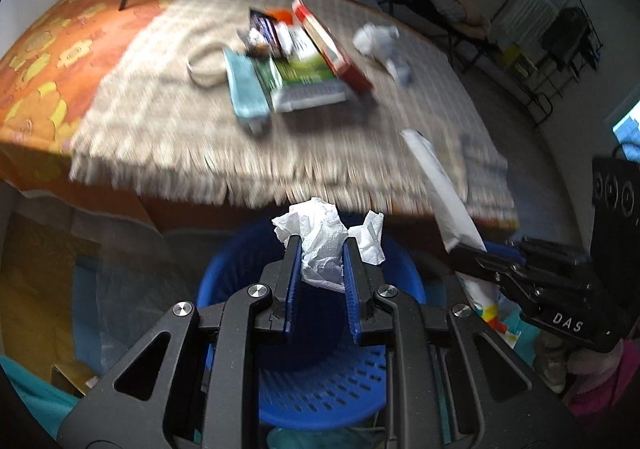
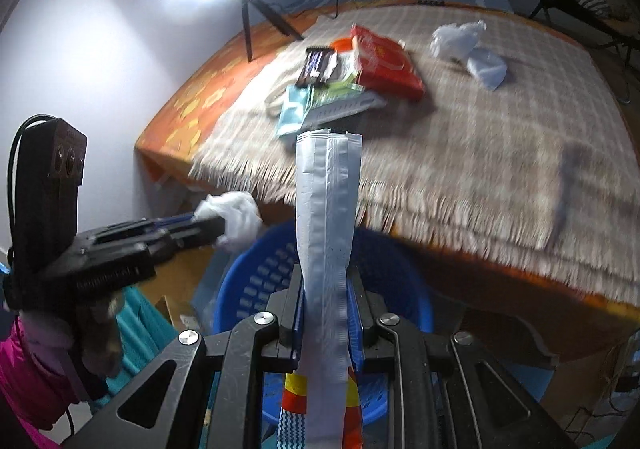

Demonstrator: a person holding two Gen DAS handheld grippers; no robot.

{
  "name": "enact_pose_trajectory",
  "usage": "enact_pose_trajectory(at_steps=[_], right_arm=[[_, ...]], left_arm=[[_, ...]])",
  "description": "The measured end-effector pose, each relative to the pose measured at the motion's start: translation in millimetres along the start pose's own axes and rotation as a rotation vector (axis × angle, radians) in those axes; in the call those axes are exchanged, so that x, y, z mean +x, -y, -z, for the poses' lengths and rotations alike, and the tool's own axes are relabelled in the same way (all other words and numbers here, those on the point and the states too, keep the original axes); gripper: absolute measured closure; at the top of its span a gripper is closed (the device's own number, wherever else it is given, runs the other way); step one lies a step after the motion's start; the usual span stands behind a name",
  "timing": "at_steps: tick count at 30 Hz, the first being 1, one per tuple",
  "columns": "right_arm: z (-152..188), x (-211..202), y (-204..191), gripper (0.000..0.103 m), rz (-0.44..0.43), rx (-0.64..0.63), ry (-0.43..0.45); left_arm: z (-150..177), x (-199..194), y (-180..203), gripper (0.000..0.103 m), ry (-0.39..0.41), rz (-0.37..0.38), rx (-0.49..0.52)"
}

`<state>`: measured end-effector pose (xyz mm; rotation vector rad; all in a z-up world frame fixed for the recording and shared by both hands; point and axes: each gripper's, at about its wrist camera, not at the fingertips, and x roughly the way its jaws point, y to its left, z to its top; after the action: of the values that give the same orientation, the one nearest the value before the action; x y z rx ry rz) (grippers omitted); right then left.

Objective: Collect trash
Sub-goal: 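Carry tissue and paper strip to the blue basket and open both tools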

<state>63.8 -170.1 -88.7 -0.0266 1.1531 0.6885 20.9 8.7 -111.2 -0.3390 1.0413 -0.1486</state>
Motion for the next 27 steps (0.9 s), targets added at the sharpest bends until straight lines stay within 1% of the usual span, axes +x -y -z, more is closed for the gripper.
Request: enact_pose_trajectory(at_steps=[5,12,17,22,23,24,26,27], right_arm=[[16.8,14.2,-2.0,0.086,-0.009,0.009,-0.036],[23.3,23.7,-1.4,0.086,-0.001,0.018,-0.059],[22.3,28.4,-1.3,0.084,0.006,0.017,-0.066],[22.7,33.8,-0.3,0.081,0.006,0.024,-0.079],[22.8,34.4,0.2,0.081,0.007,0.027,-0.081],[23.1,34.6,0.5,0.08,0.008,0.028,-0.082],[22.9,35.2,1.5,0.071,0.01,0.03,-0.085],[22.4,36.0,1.0,0.069,0.01,0.032,-0.085]], left_arm=[[23.9,12.6,3.9,0.085,-0.051,-0.005,0.006],[50.5,32.1,3.8,0.084,-0.109,-0.029,0.005],[59.0,42.0,3.8,0.085,-0.132,-0.037,0.006],[58.3,43.8,1.5,0.084,-0.138,-0.05,0.007],[58.0,44.3,1.0,0.083,-0.139,-0.053,0.008],[57.7,45.6,1.1,0.08,-0.138,-0.058,0.009],[57.0,45.7,1.6,0.06,-0.137,-0.065,0.009],[57.5,45.6,1.4,0.058,-0.133,-0.066,0.01]])
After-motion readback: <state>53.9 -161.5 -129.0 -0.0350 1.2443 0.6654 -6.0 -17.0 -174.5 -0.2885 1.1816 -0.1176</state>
